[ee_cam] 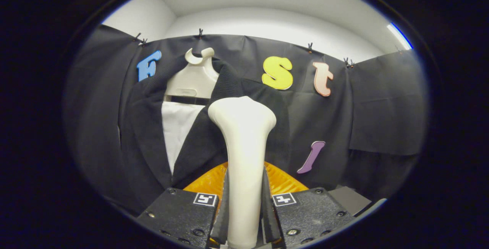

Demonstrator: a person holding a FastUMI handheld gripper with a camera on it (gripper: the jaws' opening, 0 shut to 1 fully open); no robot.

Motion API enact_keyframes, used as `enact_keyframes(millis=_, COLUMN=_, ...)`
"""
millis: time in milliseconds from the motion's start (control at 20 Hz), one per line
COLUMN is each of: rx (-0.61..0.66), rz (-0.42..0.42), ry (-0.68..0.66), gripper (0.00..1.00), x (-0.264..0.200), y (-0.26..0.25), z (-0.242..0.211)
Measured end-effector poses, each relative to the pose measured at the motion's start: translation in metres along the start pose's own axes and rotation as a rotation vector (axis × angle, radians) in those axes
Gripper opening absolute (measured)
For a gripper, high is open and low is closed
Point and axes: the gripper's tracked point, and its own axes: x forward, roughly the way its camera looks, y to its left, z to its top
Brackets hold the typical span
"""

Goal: Iron the clothes twice with a garment steamer, once on the left side and once on the right side.

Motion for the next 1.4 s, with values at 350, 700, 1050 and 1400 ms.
enact_keyframes(millis=350, rx=-0.035, rz=-0.014, ry=0.051, gripper=0.40, x=-0.007, y=0.001, z=-0.048)
enact_keyframes(millis=700, rx=-0.042, rz=-0.012, ry=0.120, gripper=0.39, x=-0.017, y=0.008, z=-0.096)
enact_keyframes(millis=1050, rx=-0.047, rz=-0.020, ry=0.186, gripper=0.39, x=-0.027, y=0.011, z=-0.145)
enact_keyframes(millis=1400, rx=-0.047, rz=-0.039, ry=0.254, gripper=0.39, x=-0.035, y=0.006, z=-0.196)
